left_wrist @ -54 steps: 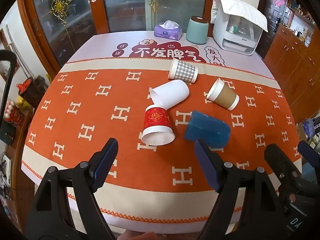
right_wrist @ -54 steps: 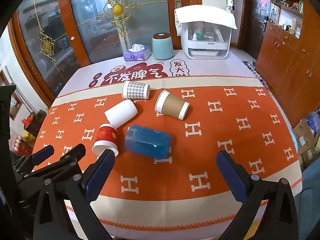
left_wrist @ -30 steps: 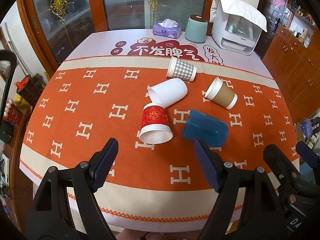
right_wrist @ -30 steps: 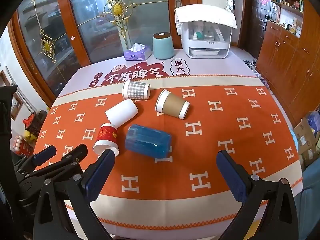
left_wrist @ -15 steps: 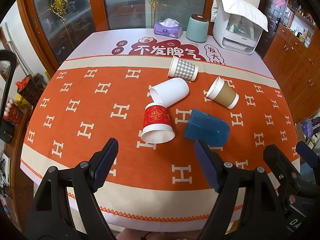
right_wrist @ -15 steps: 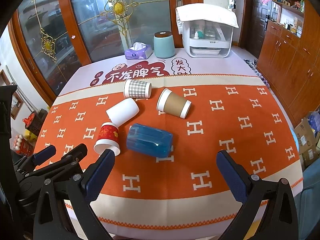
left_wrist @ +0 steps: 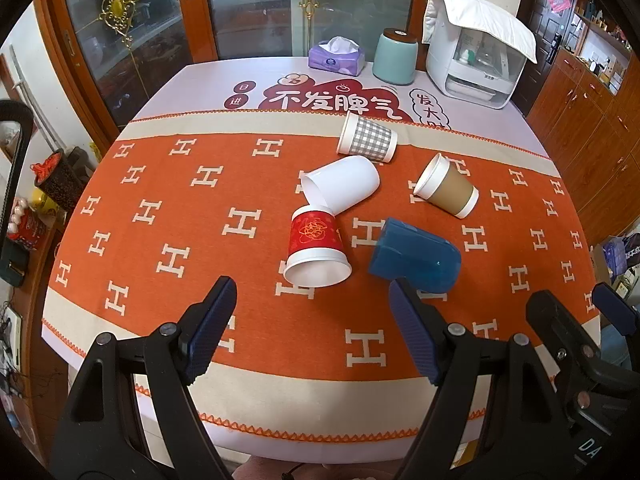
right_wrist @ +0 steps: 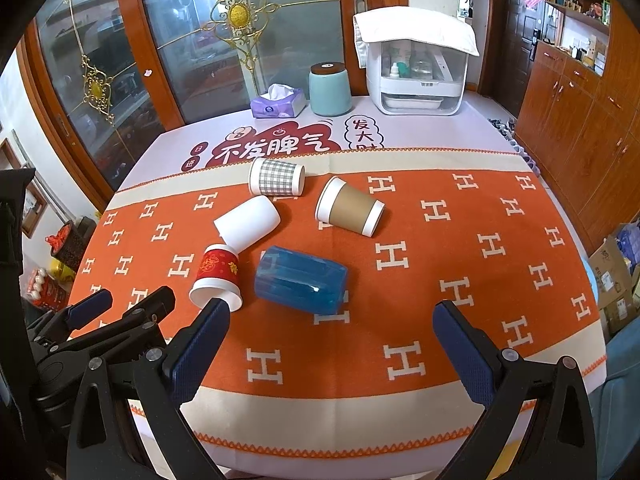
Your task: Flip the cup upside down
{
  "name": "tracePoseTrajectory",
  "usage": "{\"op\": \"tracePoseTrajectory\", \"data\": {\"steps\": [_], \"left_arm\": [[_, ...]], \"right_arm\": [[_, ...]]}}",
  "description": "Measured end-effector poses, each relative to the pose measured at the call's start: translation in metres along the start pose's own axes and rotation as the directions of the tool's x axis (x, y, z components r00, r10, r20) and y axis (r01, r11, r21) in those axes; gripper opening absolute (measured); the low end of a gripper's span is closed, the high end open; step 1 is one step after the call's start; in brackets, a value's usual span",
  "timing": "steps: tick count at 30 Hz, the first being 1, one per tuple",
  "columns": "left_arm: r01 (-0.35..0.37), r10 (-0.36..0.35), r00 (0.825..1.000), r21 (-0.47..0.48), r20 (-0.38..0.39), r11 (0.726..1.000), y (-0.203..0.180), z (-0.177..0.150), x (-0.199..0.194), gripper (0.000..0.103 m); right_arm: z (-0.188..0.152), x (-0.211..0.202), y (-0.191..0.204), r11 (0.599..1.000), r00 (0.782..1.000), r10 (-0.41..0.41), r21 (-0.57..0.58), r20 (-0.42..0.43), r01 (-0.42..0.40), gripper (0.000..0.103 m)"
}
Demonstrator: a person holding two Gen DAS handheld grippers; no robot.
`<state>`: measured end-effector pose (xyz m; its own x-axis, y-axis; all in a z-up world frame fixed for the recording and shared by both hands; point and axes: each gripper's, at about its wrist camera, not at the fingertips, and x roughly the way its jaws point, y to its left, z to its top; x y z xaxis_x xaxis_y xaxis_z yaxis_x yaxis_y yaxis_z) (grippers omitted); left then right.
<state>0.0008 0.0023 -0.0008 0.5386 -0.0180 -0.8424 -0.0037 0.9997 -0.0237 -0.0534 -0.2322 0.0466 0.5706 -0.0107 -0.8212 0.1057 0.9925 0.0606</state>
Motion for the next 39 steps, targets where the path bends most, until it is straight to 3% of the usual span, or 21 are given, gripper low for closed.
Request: {"op": "tracePoseTrajectory", "data": {"steps": [22, 28, 34, 39], "left_arm": [[0.018, -0.018, 1.000, 0.015, 0.006, 1.000, 0.005, 0.006, -0.003, 0.077], [0.022, -0.024, 0.999, 0.063, 0.023, 0.998, 0.002, 0.018, -0.004, 0.077], [0.043, -0.042, 0.999, 0.138, -0.009, 0.989, -0.003, 0.031, 0.004, 0.077], [0.069, -0.065, 0.998, 0.239, -0.022, 0.969, -0.011, 0.041, 0.009, 0.077]], "right_arm": [[0.000, 0.004, 0.017, 1.000, 1.000, -0.007, 0.009, 0.010, 0.007, 0.103], [0.006, 0.005, 0.005, 0.999, 1.000, -0.019, 0.045, 0.011, 0.018, 0.103], [0.012, 0.009, -0.001, 0.995, 0.999, -0.047, 0.085, 0.020, 0.045, 0.103], [0.013, 0.017, -0.006, 0.991, 0.998, -0.064, 0.121, 0.019, 0.061, 0.103]]}}
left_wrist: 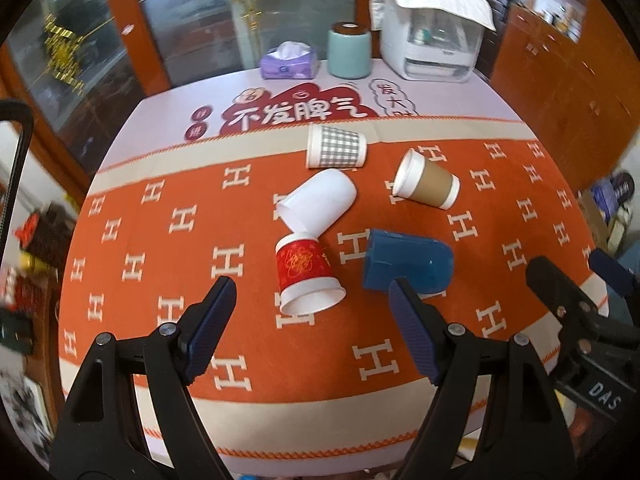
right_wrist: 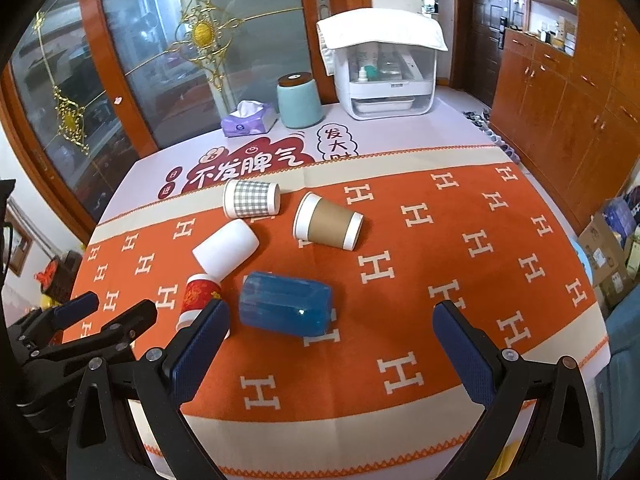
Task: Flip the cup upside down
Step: 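Move the left tool over the blue plastic cup lying on its side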
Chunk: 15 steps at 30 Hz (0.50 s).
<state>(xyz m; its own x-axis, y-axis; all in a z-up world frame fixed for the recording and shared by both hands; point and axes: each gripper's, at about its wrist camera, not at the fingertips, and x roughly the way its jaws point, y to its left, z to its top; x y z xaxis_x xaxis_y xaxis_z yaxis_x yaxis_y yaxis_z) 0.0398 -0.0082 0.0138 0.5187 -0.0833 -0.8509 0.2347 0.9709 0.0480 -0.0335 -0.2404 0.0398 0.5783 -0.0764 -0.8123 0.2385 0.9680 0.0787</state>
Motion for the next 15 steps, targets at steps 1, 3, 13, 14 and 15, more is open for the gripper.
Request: {"op": "tracePoseTrajectory", "data": {"steps": [1, 3, 13, 14, 15], "left_arm": [[0.005, -0.005, 1.000, 0.023, 0.002, 1.000, -0.001, 0.002, 0.001, 0.077], [0.022, -0.022, 1.000, 0.090, -0.003, 0.996, -0.005, 0.009, 0.004, 0.077], [0.173, -0.154, 0.985, 0.454, -0.079, 0.874, -0.038, 0.038, 0.031, 0.077], [0.190, -0.164, 0.982, 0.484, -0.096, 0.854, -0.041, 0.039, 0.036, 0.077], [0.204, -0.169, 0.979, 0.518, -0.114, 0.831, -0.046, 0.040, 0.041, 0.077]], "right_arm": [[0.000, 0.003, -0.001, 1.000, 1.000, -0.002, 0.006, -0.007, 0.002, 0.103], [0.000, 0.011, -0.003, 1.000, 1.000, -0.014, 0.025, -0.025, 0.015, 0.103], [-0.022, 0.057, -0.022, 0.985, 0.988, 0.010, 0.172, -0.154, 0.017, 0.103], [-0.026, 0.062, -0.025, 0.981, 0.986, 0.014, 0.192, -0.167, 0.018, 0.103], [-0.030, 0.066, -0.027, 0.978, 0.985, 0.017, 0.206, -0.174, 0.020, 0.103]]}}
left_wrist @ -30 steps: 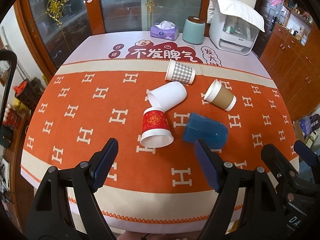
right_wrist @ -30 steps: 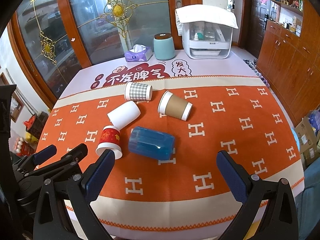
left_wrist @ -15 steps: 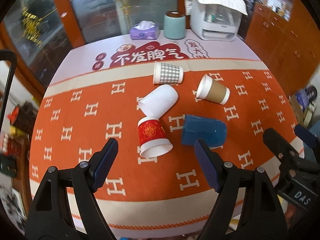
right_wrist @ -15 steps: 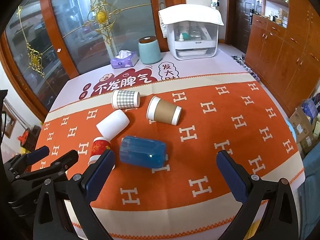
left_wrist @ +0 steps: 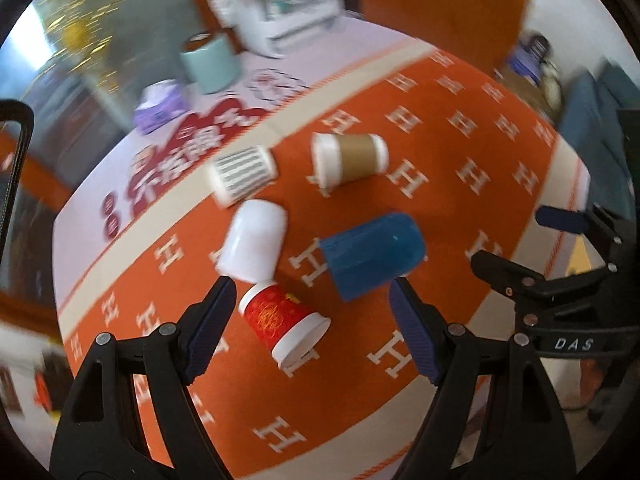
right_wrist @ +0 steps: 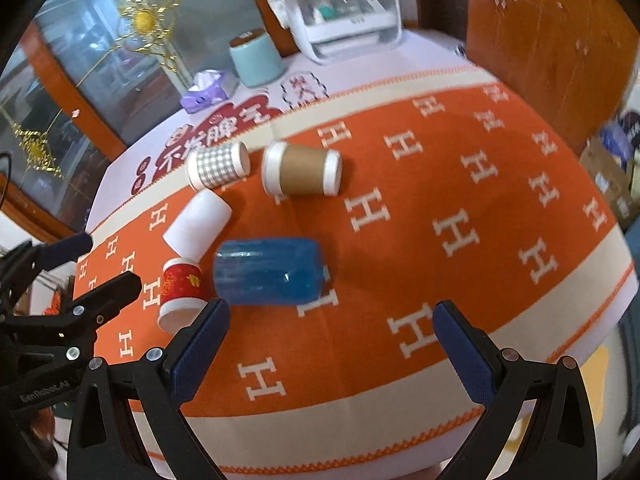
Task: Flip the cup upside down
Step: 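Move the left tool over the blue plastic cup lying on its side, then close the left gripper around the blue cup's body and lift it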
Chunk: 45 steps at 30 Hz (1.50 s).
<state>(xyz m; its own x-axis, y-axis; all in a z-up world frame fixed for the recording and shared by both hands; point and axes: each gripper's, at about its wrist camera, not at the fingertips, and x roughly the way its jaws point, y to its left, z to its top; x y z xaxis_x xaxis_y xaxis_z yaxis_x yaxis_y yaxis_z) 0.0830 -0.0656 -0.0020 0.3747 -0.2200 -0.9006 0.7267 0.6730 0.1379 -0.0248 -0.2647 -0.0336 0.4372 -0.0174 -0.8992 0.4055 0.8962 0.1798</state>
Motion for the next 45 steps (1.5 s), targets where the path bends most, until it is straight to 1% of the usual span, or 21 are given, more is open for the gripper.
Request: {"op": "tracePoseTrajectory", "data": {"steps": [1, 2, 4, 7, 10, 13, 15, 17, 23, 27, 30, 33, 35, 38, 40, 43, 45], "left_arm": [[0.008, -0.007, 1.000, 0.037, -0.010, 0.999, -0.003, 0.003, 0.005, 0.077], [0.019, -0.018, 1.000, 0.091, -0.020, 0.996, -0.009, 0.007, 0.013, 0.077], [0.028, -0.021, 0.999, 0.166, -0.042, 0.986, -0.017, 0.011, 0.027, 0.077], [0.058, -0.033, 0.995, 0.274, -0.093, 0.960, -0.033, 0.018, 0.052, 0.077], [0.068, -0.019, 0.991, 0.372, -0.132, 0.926, -0.049, 0.021, 0.076, 0.077], [0.064, 0.003, 0.990, 0.461, -0.144, 0.885, -0.066, 0.023, 0.095, 0.077], [0.070, 0.008, 0.989, 0.510, -0.150, 0.858, -0.075, 0.022, 0.104, 0.077], [0.079, 0.015, 0.986, 0.549, -0.165, 0.832, -0.084, 0.022, 0.114, 0.077], [0.093, 0.045, 0.978, 0.619, -0.205, 0.780, -0.099, 0.020, 0.140, 0.077], [0.109, 0.058, 0.971, 0.644, -0.232, 0.757, -0.106, 0.019, 0.154, 0.077], [0.125, 0.061, 0.965, 0.652, -0.255, 0.748, -0.112, 0.017, 0.163, 0.072], [0.103, 0.081, 0.969, 0.683, -0.232, 0.723, -0.120, 0.016, 0.165, 0.072], [0.093, 0.089, 0.970, 0.687, -0.225, 0.721, -0.124, 0.016, 0.167, 0.072], [0.084, 0.100, 0.968, 0.674, -0.229, 0.734, -0.127, 0.019, 0.169, 0.071], [0.080, 0.104, 0.965, 0.651, -0.240, 0.755, -0.127, 0.022, 0.170, 0.070], [0.080, 0.110, 0.955, 0.597, -0.276, 0.799, -0.123, 0.029, 0.172, 0.068], [0.091, 0.104, 0.943, 0.543, -0.318, 0.835, -0.118, 0.033, 0.172, 0.067]], "right_arm": [[-0.003, 0.006, -0.004, 1.000, 1.000, 0.001, 0.020, -0.012, 0.000, 0.103], [-0.007, 0.012, -0.009, 0.999, 1.000, 0.000, 0.041, -0.025, 0.001, 0.103], [-0.015, 0.021, -0.019, 0.997, 0.999, 0.001, 0.081, -0.046, 0.003, 0.103], [-0.028, 0.037, -0.038, 0.987, 0.997, 0.011, 0.159, -0.076, 0.001, 0.102], [-0.036, 0.048, -0.054, 0.976, 0.996, 0.015, 0.219, -0.086, 0.004, 0.101], [-0.042, 0.057, -0.066, 0.967, 0.996, -0.004, 0.255, -0.092, 0.028, 0.091], [-0.048, 0.064, -0.075, 0.958, 0.995, -0.006, 0.285, -0.100, 0.035, 0.088], [-0.050, 0.069, -0.082, 0.950, 0.994, -0.002, 0.311, -0.108, 0.035, 0.087], [-0.053, 0.075, -0.091, 0.937, 0.994, -0.006, 0.347, -0.107, 0.043, 0.087], [-0.053, 0.077, -0.094, 0.932, 0.994, -0.003, 0.360, -0.109, 0.042, 0.087], [-0.054, 0.078, -0.097, 0.928, 0.994, -0.001, 0.370, -0.110, 0.042, 0.086], [-0.054, 0.076, -0.100, 0.926, 0.994, -0.003, 0.375, -0.106, 0.043, 0.085], [-0.054, 0.074, -0.101, 0.926, 0.995, -0.007, 0.376, -0.099, 0.044, 0.085], [-0.052, 0.070, -0.105, 0.925, 0.996, -0.011, 0.378, -0.087, 0.044, 0.085], [-0.052, 0.069, -0.110, 0.923, 0.996, -0.010, 0.382, -0.084, 0.041, 0.085], [-0.052, 0.067, -0.114, 0.922, 0.996, -0.007, 0.385, -0.083, 0.038, 0.085], [-0.053, 0.066, -0.118, 0.922, 0.997, -0.003, 0.385, -0.082, 0.035, 0.085]]}}
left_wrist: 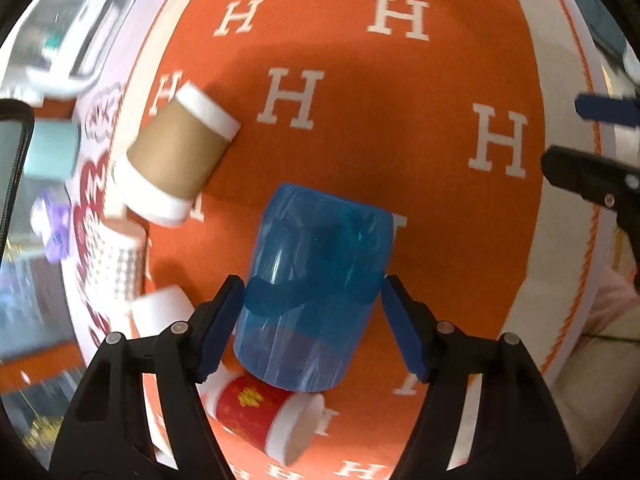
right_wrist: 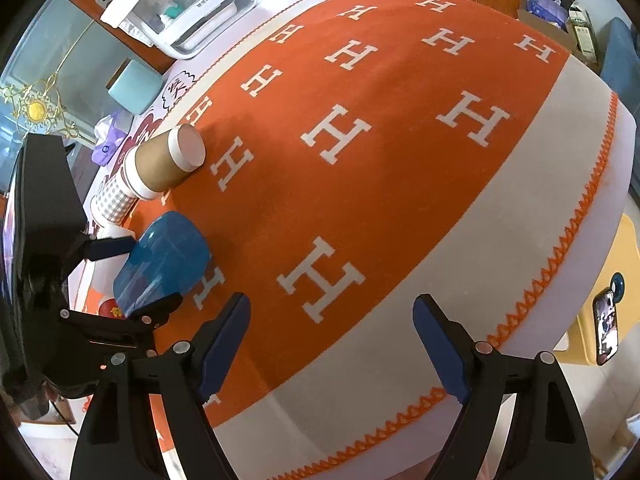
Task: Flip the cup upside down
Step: 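Close the left gripper around the blue cup's body and lift it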
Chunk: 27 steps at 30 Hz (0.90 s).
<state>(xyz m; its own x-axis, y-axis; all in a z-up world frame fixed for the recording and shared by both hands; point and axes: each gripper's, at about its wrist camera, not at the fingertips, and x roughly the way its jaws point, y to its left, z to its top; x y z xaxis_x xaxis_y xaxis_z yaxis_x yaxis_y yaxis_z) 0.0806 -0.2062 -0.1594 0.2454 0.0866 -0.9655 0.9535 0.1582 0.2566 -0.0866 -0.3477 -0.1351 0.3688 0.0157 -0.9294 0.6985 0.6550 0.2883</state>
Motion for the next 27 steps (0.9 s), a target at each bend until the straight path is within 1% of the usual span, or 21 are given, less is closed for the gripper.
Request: {"op": "tracePoseTrajectory", "data": {"steps": [3, 5, 6, 7, 8, 9, 10, 11, 12, 13, 14, 15, 16, 20, 22, 24, 25, 26, 27], "left_arm": [[0.041, -0.044, 0.998, -0.084, -0.040, 0.996, 0.008, -0.003, -0.003, 0.064], [0.077, -0.087, 0.994, -0.150, -0.059, 0.986, 0.014, -0.009, -0.006, 0.062], [0.094, -0.107, 0.992, -0.179, -0.065, 0.979, 0.017, -0.011, -0.007, 0.057], [0.094, -0.111, 0.991, -0.217, -0.068, 0.972, 0.020, -0.013, -0.011, 0.042], [0.091, -0.108, 0.992, -0.237, -0.058, 0.967, 0.021, -0.015, -0.016, 0.033], [0.113, -0.129, 0.991, -0.270, -0.040, 0.956, 0.024, -0.017, -0.025, 0.000], [0.149, -0.170, 0.985, -0.306, -0.043, 0.940, 0.026, -0.018, -0.028, 0.000], [0.188, -0.221, 0.974, -0.369, -0.049, 0.910, 0.031, -0.021, -0.028, 0.000], [0.183, -0.225, 0.972, -0.395, -0.062, 0.900, 0.033, -0.024, -0.025, 0.000], [0.165, -0.213, 0.974, -0.402, -0.077, 0.901, 0.033, -0.026, -0.022, 0.000], [0.115, -0.152, 0.987, -0.405, -0.060, 0.907, 0.034, -0.028, -0.023, 0.000], [0.098, -0.137, 0.988, -0.406, -0.067, 0.908, 0.035, -0.030, -0.022, 0.000], [0.087, -0.121, 0.991, -0.416, -0.058, 0.905, 0.038, -0.031, -0.022, 0.000], [0.075, -0.100, 0.994, -0.405, -0.043, 0.911, 0.045, -0.028, -0.021, 0.000], [0.059, -0.082, 0.996, -0.403, -0.041, 0.913, 0.050, -0.028, -0.019, 0.003], [0.038, -0.067, 0.996, -0.401, -0.059, 0.915, 0.053, -0.023, -0.018, 0.006], [0.040, -0.072, 0.995, -0.406, -0.065, 0.913, 0.055, -0.022, -0.016, 0.007], [0.060, -0.097, 0.993, -0.417, -0.068, 0.907, 0.058, -0.021, -0.015, 0.007], [0.097, -0.137, 0.988, -0.430, -0.065, 0.898, 0.061, -0.020, -0.015, 0.007]], "right_arm": [[0.001, -0.002, -0.004, 1.000, 1.000, 0.005, -0.005, 0.005, -0.005, 0.085], [0.003, -0.003, -0.006, 1.000, 1.000, 0.011, -0.010, 0.006, -0.011, 0.085], [0.005, -0.003, -0.007, 1.000, 1.000, 0.017, -0.017, 0.004, -0.017, 0.085], [0.006, -0.004, -0.007, 1.000, 1.000, 0.021, -0.022, 0.003, -0.021, 0.085], [0.008, -0.005, -0.007, 0.999, 1.000, 0.027, -0.032, 0.003, -0.027, 0.085], [0.008, -0.005, -0.007, 0.999, 1.000, 0.031, -0.039, 0.004, -0.031, 0.085], [0.010, -0.006, -0.007, 0.998, 0.999, 0.036, -0.049, 0.002, -0.035, 0.085], [0.011, -0.007, -0.007, 0.998, 0.999, 0.040, -0.057, -0.001, -0.040, 0.085], [0.013, -0.007, -0.007, 0.997, 0.999, 0.045, -0.065, -0.004, -0.045, 0.085], [0.015, -0.009, -0.007, 0.996, 0.999, 0.054, -0.074, -0.007, -0.054, 0.085], [0.017, -0.010, -0.007, 0.995, 0.998, 0.062, -0.080, -0.006, -0.063, 0.085], [0.019, -0.012, -0.007, 0.993, 0.997, 0.071, -0.092, -0.004, -0.071, 0.085], [0.021, -0.014, -0.007, 0.992, 0.997, 0.073, -0.101, -0.002, -0.072, 0.085], [0.027, -0.015, -0.010, 0.989, 0.997, 0.076, -0.129, -0.008, -0.076, 0.085], [0.028, -0.014, -0.014, 0.989, 0.997, 0.078, -0.124, -0.019, -0.080, 0.085], [0.029, -0.011, -0.016, 0.990, 0.996, 0.080, -0.118, -0.030, -0.083, 0.085], [0.029, -0.009, -0.017, 0.990, 0.996, 0.079, -0.117, -0.032, -0.082, 0.085], [0.030, -0.008, -0.018, 0.990, 0.996, 0.076, -0.117, -0.034, -0.080, 0.085], [0.030, -0.008, -0.018, 0.990, 0.996, 0.076, -0.117, -0.035, -0.080, 0.085]]}}
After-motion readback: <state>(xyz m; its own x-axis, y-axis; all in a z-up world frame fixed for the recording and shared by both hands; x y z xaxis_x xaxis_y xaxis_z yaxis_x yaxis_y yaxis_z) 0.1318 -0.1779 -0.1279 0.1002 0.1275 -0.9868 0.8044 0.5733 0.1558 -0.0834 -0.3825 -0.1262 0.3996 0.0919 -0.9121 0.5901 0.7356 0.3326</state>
